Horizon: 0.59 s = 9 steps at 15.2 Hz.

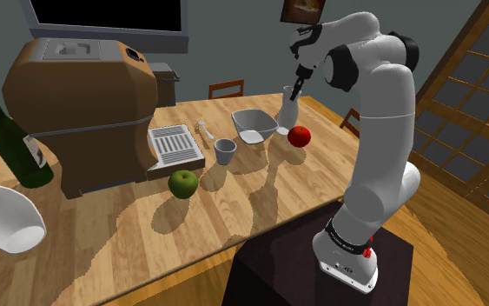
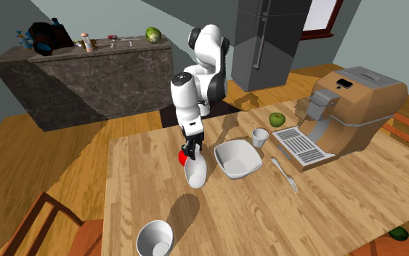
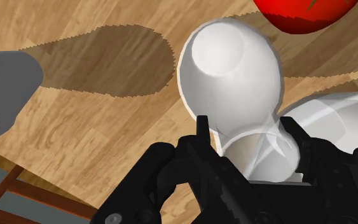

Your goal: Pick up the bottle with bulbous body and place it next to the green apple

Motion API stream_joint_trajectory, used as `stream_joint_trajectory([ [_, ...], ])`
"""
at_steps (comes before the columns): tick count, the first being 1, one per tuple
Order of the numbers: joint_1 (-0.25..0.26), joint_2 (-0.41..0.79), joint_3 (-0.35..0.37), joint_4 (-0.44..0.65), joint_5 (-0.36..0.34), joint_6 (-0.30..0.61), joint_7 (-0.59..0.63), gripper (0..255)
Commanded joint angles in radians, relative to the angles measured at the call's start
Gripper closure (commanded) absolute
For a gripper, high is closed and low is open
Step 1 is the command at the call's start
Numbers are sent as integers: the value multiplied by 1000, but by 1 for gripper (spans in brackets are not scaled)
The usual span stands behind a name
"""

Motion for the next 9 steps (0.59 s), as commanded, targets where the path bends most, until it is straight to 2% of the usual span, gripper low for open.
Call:
stream_joint_trajectory([
  [1, 0, -3, -2, 8, -3, -11, 3, 255],
  [9, -9, -21, -12, 92, -22, -105, 27, 255],
])
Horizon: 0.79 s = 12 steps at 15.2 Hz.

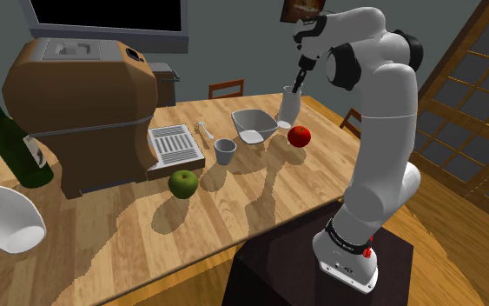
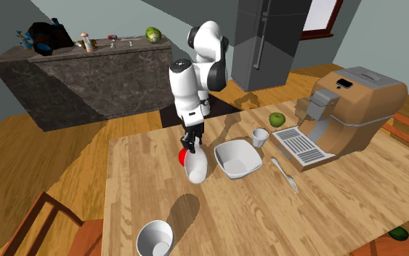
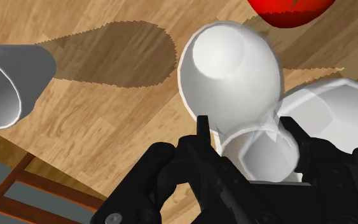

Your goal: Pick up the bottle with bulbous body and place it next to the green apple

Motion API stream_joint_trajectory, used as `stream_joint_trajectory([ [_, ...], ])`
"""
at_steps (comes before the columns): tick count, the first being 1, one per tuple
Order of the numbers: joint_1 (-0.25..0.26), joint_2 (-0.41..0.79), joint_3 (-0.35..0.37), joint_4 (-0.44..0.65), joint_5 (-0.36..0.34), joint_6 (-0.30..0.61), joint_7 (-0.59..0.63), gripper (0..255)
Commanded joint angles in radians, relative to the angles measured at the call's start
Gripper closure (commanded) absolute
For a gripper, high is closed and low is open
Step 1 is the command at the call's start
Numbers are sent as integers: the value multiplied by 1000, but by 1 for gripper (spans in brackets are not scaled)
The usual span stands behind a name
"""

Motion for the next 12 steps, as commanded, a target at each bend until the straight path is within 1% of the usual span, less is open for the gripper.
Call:
stream_joint_trajectory([
  [1, -3, -3, -2, 22, -4, -24, 5, 255],
  [12, -37, 2, -6, 183, -9, -172, 33, 255],
])
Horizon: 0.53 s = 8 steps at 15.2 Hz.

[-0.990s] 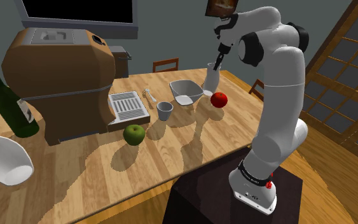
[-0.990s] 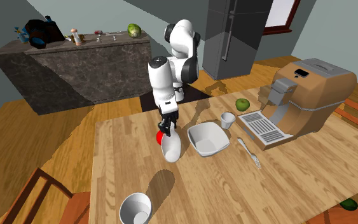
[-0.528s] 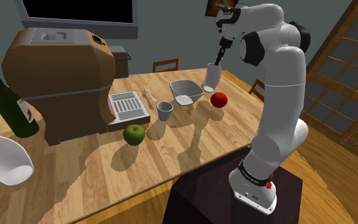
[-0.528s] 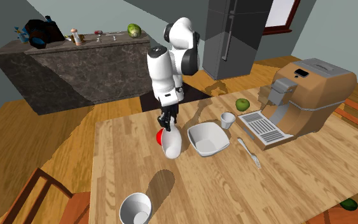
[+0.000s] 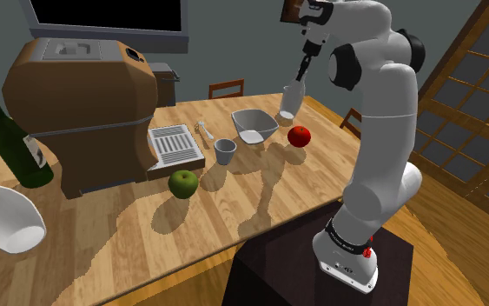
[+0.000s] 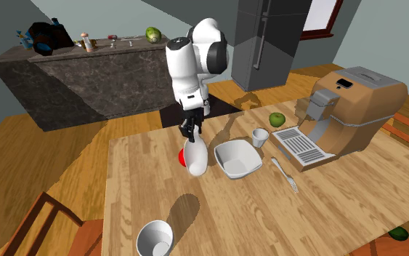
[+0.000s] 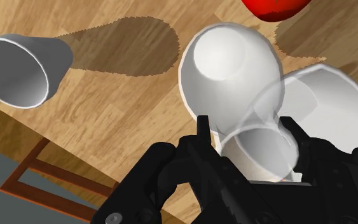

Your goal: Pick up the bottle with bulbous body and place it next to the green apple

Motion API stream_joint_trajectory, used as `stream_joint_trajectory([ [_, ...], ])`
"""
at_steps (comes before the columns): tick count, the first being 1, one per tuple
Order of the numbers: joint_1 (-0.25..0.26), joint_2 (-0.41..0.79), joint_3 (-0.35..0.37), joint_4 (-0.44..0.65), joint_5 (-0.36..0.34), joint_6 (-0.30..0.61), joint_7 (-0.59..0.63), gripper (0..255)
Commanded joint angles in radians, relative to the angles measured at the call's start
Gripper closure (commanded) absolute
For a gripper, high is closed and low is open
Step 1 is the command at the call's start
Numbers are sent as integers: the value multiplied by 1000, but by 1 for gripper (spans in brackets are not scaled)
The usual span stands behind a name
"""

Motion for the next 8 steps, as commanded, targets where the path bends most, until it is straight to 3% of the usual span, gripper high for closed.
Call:
stream_joint_trajectory([
  [1, -5, 0, -1, 26, -1, -24, 5, 255],
  [8, -49, 30, 4, 172, 14, -137, 23, 255],
])
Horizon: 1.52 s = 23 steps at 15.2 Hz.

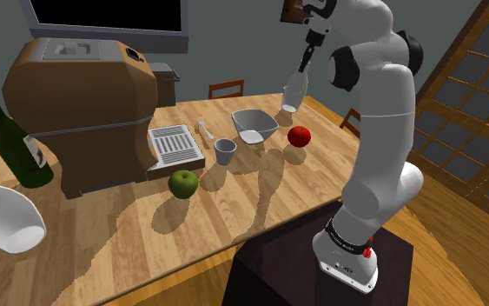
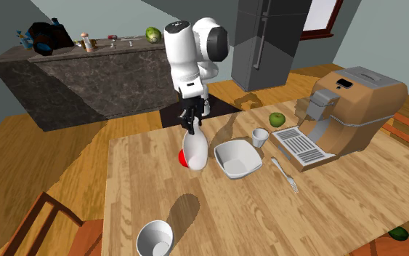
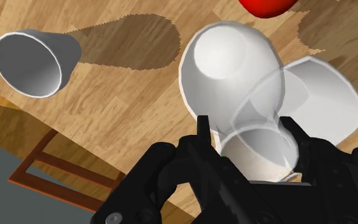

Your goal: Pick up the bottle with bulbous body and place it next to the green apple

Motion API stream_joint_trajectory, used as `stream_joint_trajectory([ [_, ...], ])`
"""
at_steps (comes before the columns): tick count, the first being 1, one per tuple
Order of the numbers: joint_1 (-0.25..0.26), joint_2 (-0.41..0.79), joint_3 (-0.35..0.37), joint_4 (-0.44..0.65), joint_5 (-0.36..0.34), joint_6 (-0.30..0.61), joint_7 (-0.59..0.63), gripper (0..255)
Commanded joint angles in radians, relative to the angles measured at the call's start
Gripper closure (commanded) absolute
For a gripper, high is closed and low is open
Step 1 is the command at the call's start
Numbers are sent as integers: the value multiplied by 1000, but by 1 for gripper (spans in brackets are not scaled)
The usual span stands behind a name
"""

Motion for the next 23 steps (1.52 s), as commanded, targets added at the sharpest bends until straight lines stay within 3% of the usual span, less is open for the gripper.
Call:
stream_joint_trajectory([
  [1, -13, 7, 1, 40, 4, -32, 5, 255],
  [3, -28, 19, 4, 85, 11, -63, 10, 255],
  [8, 189, -211, -25, -247, -120, 73, 95, 255],
  [13, 339, -406, -3, -470, -248, 160, 233, 255],
  [17, 414, -539, 47, -606, -337, 204, 360, 255],
  [23, 479, -692, 150, -761, -424, 241, 544, 255],
])
